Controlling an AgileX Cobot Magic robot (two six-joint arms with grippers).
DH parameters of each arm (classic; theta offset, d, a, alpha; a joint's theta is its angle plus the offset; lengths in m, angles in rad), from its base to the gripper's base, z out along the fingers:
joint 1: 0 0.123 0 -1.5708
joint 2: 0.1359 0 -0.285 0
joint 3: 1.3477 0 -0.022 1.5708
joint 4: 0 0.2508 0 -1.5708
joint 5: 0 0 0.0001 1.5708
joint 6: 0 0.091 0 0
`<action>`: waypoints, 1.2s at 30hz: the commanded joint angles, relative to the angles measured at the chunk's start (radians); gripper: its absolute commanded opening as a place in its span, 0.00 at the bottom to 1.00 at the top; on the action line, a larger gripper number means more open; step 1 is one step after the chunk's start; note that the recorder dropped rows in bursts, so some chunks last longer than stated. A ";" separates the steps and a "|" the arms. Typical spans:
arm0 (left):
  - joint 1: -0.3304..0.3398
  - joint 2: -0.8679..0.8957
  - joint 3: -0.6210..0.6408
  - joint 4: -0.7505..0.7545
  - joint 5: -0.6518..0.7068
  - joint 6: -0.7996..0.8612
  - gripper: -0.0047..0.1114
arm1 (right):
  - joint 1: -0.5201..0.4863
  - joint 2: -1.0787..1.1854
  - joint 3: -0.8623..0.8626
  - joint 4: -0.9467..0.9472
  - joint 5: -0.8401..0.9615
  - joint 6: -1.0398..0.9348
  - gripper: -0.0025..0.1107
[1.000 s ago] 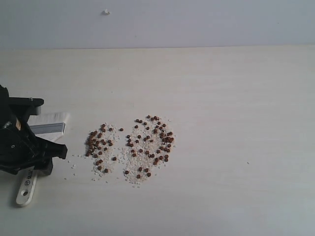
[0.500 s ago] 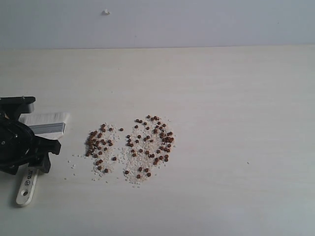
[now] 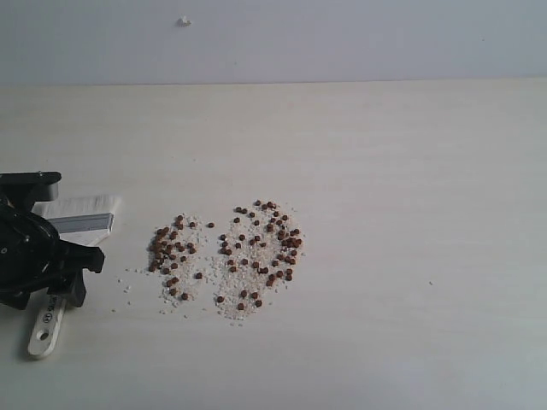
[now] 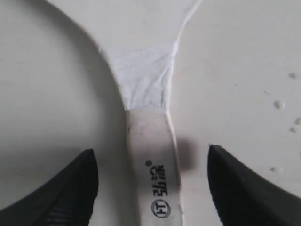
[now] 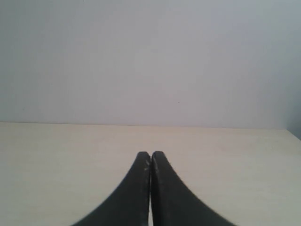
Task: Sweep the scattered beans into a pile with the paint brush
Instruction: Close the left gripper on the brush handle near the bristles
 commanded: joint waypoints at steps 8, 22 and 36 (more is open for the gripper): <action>-0.007 0.002 -0.004 -0.011 0.021 0.005 0.58 | -0.004 -0.005 0.005 0.002 -0.011 0.002 0.02; -0.007 0.002 -0.004 -0.011 0.032 0.011 0.59 | -0.004 -0.005 0.005 0.002 -0.011 0.002 0.02; -0.007 0.053 -0.004 -0.011 -0.041 0.011 0.65 | -0.004 -0.005 0.005 0.002 -0.011 0.004 0.02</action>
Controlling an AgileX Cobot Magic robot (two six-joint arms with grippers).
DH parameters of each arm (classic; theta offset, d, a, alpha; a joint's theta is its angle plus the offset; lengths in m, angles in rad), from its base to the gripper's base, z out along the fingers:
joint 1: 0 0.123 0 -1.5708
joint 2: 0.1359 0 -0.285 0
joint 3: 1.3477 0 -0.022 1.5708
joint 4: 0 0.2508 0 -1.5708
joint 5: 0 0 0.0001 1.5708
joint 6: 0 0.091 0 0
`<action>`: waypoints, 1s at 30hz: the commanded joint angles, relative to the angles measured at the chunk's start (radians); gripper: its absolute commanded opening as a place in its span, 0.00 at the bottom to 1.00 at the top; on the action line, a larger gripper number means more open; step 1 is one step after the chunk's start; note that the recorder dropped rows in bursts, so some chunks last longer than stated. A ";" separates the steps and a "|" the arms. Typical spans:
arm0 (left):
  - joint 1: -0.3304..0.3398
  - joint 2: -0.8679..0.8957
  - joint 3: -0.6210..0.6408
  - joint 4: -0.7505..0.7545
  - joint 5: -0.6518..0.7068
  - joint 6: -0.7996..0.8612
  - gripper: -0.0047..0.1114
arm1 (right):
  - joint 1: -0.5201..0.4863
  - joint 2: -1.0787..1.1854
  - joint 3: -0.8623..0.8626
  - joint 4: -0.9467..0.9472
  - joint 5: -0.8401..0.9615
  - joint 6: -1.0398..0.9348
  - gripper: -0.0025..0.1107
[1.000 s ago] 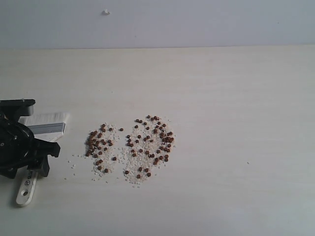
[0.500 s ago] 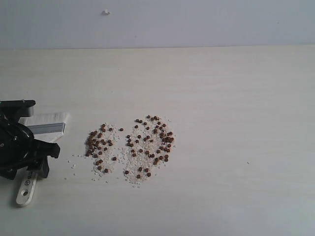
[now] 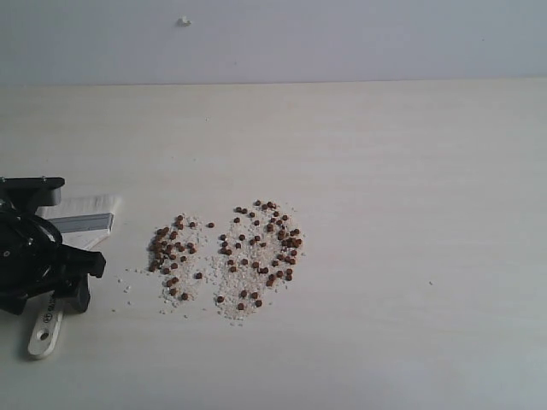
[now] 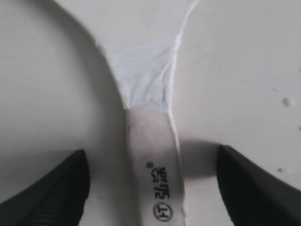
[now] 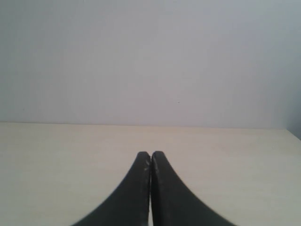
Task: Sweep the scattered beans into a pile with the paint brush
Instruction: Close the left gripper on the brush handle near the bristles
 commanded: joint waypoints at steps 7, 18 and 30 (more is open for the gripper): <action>-0.007 0.025 0.002 -0.009 -0.051 -0.003 0.50 | -0.004 -0.005 0.005 0.002 -0.011 0.004 0.02; -0.007 0.025 0.002 -0.017 -0.012 0.076 0.04 | -0.004 -0.005 0.005 0.002 -0.011 0.001 0.02; -0.007 0.023 -0.120 -0.021 0.145 0.124 0.04 | -0.004 -0.005 0.005 0.002 -0.011 0.001 0.02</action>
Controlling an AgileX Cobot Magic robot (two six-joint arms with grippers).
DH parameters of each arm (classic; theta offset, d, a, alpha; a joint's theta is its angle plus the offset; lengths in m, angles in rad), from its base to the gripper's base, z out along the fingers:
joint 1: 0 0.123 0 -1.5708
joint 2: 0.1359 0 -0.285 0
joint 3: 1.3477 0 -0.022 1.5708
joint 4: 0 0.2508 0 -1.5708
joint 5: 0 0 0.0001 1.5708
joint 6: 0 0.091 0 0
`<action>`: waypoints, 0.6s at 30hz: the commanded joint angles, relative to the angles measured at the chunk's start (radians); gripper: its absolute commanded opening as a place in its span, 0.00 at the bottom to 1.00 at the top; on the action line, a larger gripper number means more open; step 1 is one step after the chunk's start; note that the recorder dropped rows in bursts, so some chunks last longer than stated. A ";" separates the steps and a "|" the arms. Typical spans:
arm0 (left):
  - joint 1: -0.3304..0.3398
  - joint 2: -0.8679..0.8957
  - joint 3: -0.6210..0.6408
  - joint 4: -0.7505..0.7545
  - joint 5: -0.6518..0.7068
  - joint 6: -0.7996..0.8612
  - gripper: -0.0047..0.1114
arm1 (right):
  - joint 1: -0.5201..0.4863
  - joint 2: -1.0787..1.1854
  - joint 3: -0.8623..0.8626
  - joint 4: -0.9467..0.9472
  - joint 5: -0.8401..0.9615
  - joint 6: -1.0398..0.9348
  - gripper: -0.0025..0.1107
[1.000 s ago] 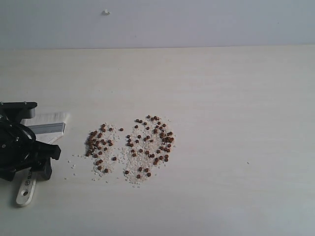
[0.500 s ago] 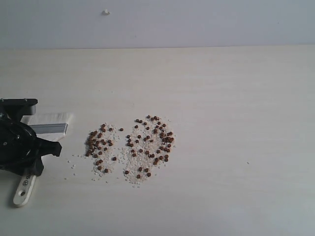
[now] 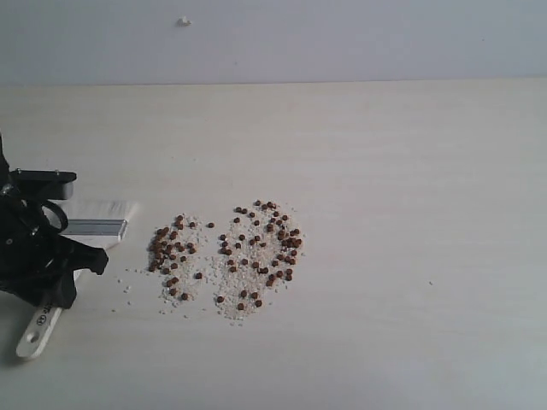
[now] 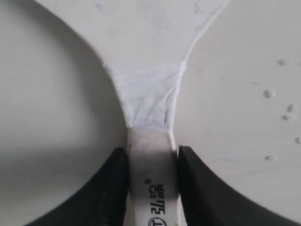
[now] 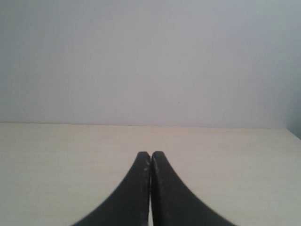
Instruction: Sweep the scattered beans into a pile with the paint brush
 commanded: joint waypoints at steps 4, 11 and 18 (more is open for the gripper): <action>-0.007 -0.003 -0.074 -0.014 0.058 0.015 0.04 | -0.004 -0.005 0.005 0.002 -0.011 -0.001 0.02; -0.007 -0.003 -0.138 -0.014 0.162 0.028 0.04 | -0.004 -0.005 0.005 0.002 -0.011 -0.001 0.02; -0.007 -0.003 -0.252 -0.014 0.295 0.049 0.04 | -0.004 -0.005 0.005 0.002 -0.011 -0.001 0.02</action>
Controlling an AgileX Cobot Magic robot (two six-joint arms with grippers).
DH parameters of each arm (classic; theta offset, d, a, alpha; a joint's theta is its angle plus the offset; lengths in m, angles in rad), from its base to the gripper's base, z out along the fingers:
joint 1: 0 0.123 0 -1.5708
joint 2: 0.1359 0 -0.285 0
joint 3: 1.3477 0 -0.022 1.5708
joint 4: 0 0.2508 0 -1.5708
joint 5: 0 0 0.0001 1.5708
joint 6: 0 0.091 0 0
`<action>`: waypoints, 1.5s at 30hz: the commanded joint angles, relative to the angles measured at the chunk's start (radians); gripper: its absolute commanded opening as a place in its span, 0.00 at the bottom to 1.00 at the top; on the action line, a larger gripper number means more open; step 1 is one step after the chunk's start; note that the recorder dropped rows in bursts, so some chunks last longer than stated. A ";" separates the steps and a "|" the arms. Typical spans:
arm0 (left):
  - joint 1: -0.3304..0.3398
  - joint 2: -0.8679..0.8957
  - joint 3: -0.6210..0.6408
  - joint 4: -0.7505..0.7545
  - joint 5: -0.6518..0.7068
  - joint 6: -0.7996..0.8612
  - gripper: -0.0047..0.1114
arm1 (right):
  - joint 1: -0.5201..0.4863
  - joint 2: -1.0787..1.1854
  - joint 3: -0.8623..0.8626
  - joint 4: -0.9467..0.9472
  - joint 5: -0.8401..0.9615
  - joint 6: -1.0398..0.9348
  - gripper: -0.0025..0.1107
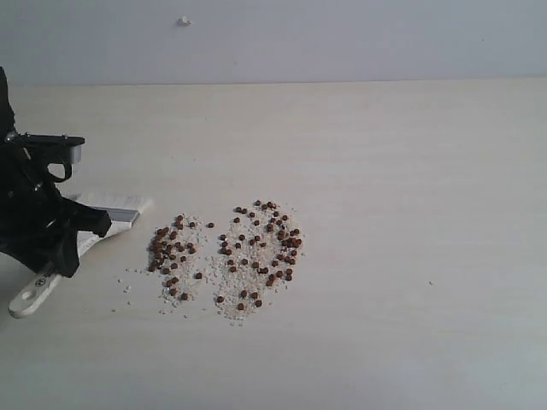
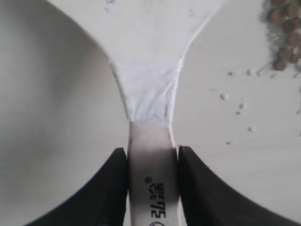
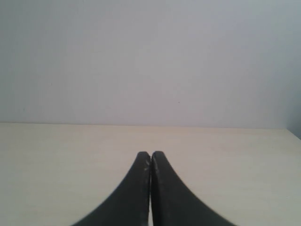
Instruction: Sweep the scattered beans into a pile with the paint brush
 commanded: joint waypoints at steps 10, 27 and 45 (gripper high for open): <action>-0.007 -0.005 -0.266 -0.002 0.194 0.060 0.04 | -0.004 -0.005 0.005 0.002 -0.011 0.002 0.02; -0.003 -0.005 -0.273 0.008 0.143 0.061 0.04 | -0.004 -0.005 0.005 0.245 -0.291 0.308 0.02; -0.003 -0.005 -0.382 0.006 0.181 0.061 0.04 | 0.037 0.967 -0.393 -1.236 -1.046 0.972 0.05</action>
